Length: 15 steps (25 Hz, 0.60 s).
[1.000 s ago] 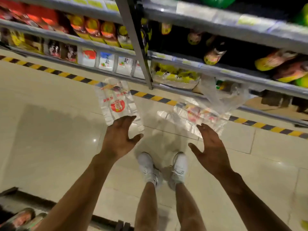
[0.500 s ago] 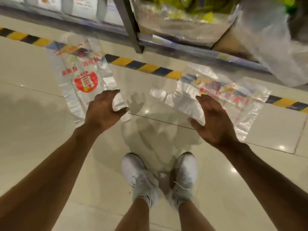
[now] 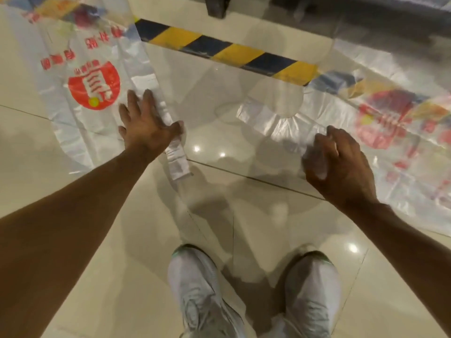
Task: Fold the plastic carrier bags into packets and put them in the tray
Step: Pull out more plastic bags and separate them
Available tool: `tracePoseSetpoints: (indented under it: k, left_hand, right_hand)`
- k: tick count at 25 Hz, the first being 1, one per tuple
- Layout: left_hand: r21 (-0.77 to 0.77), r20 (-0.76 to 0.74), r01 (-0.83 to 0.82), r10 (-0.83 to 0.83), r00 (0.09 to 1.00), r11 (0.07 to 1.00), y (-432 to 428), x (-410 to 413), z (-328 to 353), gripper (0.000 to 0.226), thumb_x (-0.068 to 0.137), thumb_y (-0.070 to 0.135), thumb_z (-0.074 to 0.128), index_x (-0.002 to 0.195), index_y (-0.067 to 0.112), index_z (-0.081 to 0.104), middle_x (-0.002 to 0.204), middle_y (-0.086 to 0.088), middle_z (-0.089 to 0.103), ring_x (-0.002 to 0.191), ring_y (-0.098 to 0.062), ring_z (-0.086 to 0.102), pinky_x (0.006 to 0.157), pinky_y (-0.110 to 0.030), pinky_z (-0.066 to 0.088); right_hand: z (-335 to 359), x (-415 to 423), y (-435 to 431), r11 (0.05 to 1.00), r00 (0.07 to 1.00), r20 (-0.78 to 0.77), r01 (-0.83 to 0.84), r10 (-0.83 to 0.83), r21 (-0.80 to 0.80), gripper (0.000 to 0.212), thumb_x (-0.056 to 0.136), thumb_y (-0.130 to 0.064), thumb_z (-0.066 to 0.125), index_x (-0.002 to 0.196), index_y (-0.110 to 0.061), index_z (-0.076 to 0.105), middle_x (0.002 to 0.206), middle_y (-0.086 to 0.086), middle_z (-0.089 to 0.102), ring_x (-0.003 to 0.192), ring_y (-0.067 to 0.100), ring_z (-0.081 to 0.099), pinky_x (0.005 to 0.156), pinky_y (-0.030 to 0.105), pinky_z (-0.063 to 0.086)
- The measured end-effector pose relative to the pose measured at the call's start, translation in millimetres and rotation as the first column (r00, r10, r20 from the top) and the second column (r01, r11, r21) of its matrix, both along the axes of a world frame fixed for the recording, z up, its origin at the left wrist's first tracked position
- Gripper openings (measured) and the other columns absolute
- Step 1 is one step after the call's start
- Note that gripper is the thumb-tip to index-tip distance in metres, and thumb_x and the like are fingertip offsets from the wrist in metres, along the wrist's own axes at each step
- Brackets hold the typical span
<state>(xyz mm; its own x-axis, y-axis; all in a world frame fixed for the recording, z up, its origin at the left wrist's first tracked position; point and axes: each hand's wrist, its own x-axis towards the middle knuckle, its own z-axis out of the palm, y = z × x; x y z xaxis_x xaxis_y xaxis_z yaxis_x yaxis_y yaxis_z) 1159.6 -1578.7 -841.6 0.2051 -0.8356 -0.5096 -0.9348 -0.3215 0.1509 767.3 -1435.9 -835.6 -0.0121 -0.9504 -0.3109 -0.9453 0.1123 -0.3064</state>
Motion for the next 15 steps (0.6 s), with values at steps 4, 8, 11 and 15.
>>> tracePoseSetpoints:
  k: [4,8,11,15]
  left_hand:
    - [-0.298,0.055,0.044,-0.029,0.998,0.954,26,-16,-17,0.067,0.081,0.042,0.059,0.142,0.018,0.042,0.155,-0.009,0.039,0.142,-0.039,0.034,0.115,-0.056,0.033]
    - [-0.415,0.102,-0.027,0.076,0.992,0.909,34,-26,-15,0.034,0.085,0.023,0.062,0.118,0.018,0.055,0.123,-0.004,0.058,0.112,-0.033,0.052,0.079,-0.048,0.053]
    - [-0.407,0.107,-0.12,0.178,0.978,0.905,35,-28,-1,0.016,0.093,0.025,0.061,0.106,0.017,0.061,0.11,-0.007,0.064,0.101,-0.034,0.059,0.074,-0.042,0.046]
    - [-0.383,0.05,-0.214,0.252,0.966,0.899,54,-35,52,0.018,0.094,0.037,0.055,0.099,0.021,0.059,0.099,-0.007,0.072,0.093,-0.039,0.064,0.075,-0.036,0.041]
  right_hand:
    - [-3,6,8,0.993,0.998,-0.026,0.055,-0.058,-0.105,0.052,0.099,-0.038,0.063,0.143,-0.014,0.048,0.148,0.007,0.05,0.135,0.029,0.047,0.093,0.046,0.052]
    - [-2,-3,-3,0.993,0.996,-0.068,0.044,-0.051,-0.107,0.056,0.09,-0.027,0.069,0.141,-0.014,0.049,0.138,0.007,0.058,0.118,0.034,0.056,0.072,0.047,0.056]
    - [3,-16,-3,0.986,0.994,0.007,0.11,-0.11,-0.127,0.036,0.094,-0.019,0.062,0.131,-0.018,0.061,0.129,0.009,0.067,0.109,0.037,0.064,0.078,0.047,0.056]
    - [41,-23,10,0.965,0.978,0.02,0.21,-0.209,-0.159,0.031,0.091,-0.007,0.06,0.118,-0.017,0.073,0.101,0.015,0.076,0.079,0.043,0.071,0.068,0.046,0.058]
